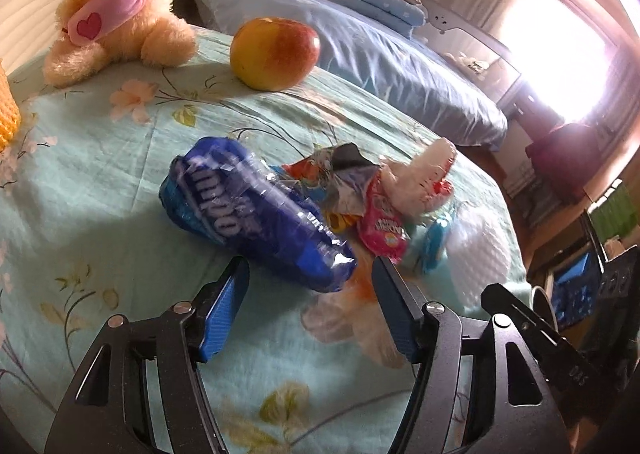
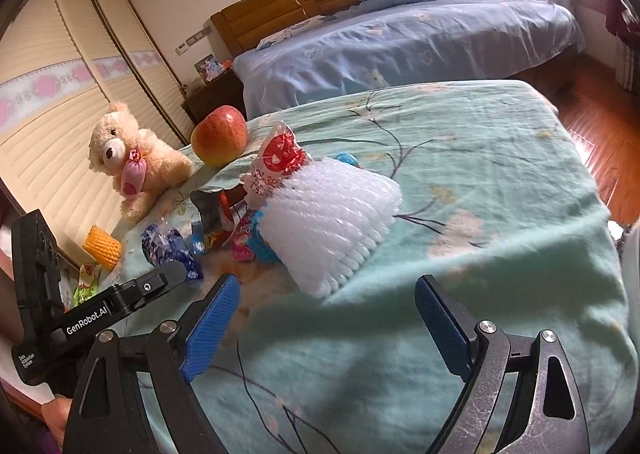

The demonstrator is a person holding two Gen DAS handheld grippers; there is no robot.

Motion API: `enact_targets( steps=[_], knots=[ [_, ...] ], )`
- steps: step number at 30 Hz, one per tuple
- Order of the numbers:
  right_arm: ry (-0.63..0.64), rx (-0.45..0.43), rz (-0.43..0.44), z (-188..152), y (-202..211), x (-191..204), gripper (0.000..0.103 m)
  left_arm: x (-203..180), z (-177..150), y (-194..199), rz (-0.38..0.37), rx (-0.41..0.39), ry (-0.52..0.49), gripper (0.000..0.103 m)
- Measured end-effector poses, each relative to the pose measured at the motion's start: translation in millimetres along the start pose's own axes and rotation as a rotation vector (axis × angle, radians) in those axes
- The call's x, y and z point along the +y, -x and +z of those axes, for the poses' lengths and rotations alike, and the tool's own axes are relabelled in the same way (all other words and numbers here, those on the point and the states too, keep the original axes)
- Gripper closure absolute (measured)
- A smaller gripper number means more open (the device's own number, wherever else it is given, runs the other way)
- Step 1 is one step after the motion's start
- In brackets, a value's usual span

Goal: Collect trash
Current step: 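Grasp the blue wrapper with the left tool while the right tool grasps the white foam net, then carry the blue wrapper and foam net over the bin and open both tools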

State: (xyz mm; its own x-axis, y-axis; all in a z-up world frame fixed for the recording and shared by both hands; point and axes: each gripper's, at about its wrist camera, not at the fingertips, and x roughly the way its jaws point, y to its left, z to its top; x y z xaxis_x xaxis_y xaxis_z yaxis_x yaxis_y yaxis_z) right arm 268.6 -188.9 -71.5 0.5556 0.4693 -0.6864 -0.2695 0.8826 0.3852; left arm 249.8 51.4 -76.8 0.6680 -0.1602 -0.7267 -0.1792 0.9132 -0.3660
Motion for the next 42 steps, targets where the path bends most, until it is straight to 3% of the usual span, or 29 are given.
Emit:
enact_targets(
  steps=[2, 3, 5, 6, 7, 8, 15, 27, 42],
  knots=[
    [-0.004, -0.002, 0.005, 2, -4, 1, 0.013, 2, 0, -4, 0.007, 0.002, 0.006, 0.042],
    [-0.003, -0.004, 0.003, 4, -6, 2, 0.013, 4, 0, -6, 0.004, 0.003, 0.007, 0.054],
    [0.006, -0.005, 0.0, 6, -9, 3, 0.017, 5, -1, -7, 0.0, 0.007, 0.0, 0.059],
    [0.013, -0.006, -0.002, 6, -11, 4, 0.032, 5, 0, -6, -0.003, 0.005, -0.003, 0.064],
    [0.016, 0.0, -0.007, 7, -13, 4, 0.057, 5, 0, -5, -0.005, 0.003, -0.009, 0.066],
    [0.015, 0.009, -0.011, 7, -14, 3, 0.067, 5, 0, -5, -0.007, 0.001, -0.015, 0.066],
    [0.003, -0.015, 0.004, -1, 2, -3, 0.091, -3, -8, 13, -0.031, -0.021, -0.075, 0.071],
    [-0.024, -0.069, -0.013, -19, 49, -25, 0.092, -67, -41, 24, -0.161, 0.031, -0.231, 0.071],
    [-0.145, -0.141, -0.097, -41, 107, -87, 0.091, -151, -72, 19, -0.293, 0.112, -0.404, 0.071]
  ],
)
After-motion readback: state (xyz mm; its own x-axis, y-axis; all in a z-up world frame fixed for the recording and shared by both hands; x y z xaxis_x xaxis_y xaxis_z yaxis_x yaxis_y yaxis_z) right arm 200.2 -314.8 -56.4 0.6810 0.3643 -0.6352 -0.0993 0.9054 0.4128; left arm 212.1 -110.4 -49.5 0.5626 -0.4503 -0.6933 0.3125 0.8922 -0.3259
